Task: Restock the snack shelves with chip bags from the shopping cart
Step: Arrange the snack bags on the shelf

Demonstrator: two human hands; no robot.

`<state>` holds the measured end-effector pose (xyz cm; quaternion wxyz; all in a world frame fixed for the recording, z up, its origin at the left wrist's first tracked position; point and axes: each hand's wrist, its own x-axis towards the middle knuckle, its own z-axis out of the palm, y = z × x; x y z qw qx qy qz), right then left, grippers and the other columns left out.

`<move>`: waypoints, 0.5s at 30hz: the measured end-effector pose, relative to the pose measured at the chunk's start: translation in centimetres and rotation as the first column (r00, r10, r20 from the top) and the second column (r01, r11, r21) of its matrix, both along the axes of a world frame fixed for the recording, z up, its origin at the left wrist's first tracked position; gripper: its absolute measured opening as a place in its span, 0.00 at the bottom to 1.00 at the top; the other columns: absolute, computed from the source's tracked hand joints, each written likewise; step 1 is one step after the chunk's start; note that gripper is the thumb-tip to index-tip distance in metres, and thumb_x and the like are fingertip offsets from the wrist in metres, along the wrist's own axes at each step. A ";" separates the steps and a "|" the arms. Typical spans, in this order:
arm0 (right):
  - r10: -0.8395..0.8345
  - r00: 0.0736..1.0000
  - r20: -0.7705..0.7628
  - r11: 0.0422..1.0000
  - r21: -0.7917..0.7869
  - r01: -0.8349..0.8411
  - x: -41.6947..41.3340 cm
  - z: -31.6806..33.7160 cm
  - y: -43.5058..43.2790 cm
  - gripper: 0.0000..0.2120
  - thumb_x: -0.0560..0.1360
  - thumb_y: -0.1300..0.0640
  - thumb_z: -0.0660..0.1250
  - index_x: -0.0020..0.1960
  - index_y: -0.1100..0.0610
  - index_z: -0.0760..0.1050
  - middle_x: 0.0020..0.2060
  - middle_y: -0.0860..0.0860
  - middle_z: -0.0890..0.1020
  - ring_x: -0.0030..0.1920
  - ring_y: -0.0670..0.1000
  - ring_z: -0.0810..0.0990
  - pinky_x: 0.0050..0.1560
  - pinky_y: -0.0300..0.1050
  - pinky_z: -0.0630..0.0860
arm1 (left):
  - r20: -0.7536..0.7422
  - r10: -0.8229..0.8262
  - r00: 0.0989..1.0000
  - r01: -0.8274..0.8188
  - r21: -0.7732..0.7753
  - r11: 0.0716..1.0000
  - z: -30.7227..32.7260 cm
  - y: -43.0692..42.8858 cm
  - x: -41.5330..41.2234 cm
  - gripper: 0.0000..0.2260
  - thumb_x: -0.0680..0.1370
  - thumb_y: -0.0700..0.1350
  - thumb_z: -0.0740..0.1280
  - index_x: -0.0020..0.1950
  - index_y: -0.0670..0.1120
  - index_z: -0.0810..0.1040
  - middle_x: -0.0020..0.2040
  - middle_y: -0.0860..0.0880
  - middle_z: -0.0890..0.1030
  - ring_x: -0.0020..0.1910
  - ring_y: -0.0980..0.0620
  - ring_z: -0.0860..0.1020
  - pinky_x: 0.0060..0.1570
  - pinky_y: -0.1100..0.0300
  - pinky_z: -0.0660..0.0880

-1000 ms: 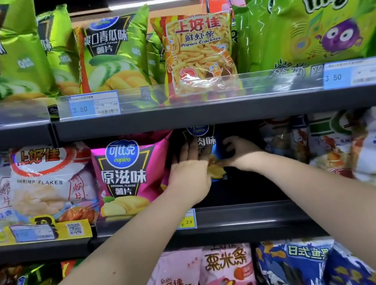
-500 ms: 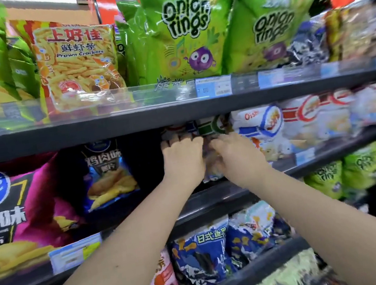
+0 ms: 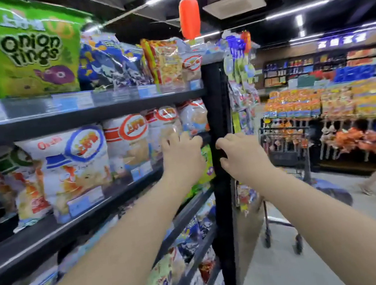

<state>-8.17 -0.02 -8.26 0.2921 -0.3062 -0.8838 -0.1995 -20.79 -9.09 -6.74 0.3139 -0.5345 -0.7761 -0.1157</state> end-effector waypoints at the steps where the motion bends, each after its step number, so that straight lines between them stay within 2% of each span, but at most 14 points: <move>1: -0.028 1.000 -0.002 1.000 -0.014 0.028 2.4 0.0 1.8 0.12 0.76 0.57 0.64 0.59 0.55 0.73 0.50 0.52 0.78 0.53 0.57 0.75 0.49 0.50 0.73 | 0.005 -0.032 0.999 0.032 -0.008 0.999 -0.2 2.2 1.9 0.13 0.77 0.48 0.62 0.61 0.50 0.73 0.60 0.47 0.74 0.61 0.41 0.69 0.61 0.45 0.64; 5: -0.198 0.980 -0.001 0.978 -0.064 0.198 11.7 0.1 8.6 0.13 0.77 0.56 0.61 0.61 0.53 0.71 0.52 0.52 0.78 0.55 0.57 0.74 0.51 0.51 0.73 | 0.034 -0.154 0.988 0.153 0.017 0.988 -0.8 10.6 10.4 0.12 0.77 0.48 0.62 0.60 0.50 0.75 0.58 0.47 0.75 0.60 0.42 0.70 0.59 0.47 0.65; 9: -0.332 0.942 0.040 0.939 -0.084 0.334 20.7 -0.2 14.3 0.16 0.77 0.54 0.64 0.64 0.53 0.70 0.57 0.52 0.78 0.60 0.58 0.73 0.56 0.53 0.72 | 0.080 -0.262 0.962 0.264 -0.009 0.964 -0.7 18.5 18.9 0.12 0.77 0.48 0.62 0.60 0.49 0.74 0.59 0.46 0.75 0.61 0.42 0.70 0.61 0.46 0.65; 15: -0.487 0.872 0.052 0.861 -0.135 0.490 31.2 -1.7 21.8 0.13 0.77 0.54 0.64 0.61 0.54 0.71 0.56 0.52 0.77 0.58 0.57 0.73 0.53 0.52 0.70 | 0.142 -0.418 0.897 0.426 -0.030 0.904 -2.4 29.5 29.0 0.11 0.77 0.48 0.63 0.58 0.48 0.74 0.59 0.44 0.74 0.62 0.41 0.69 0.63 0.44 0.64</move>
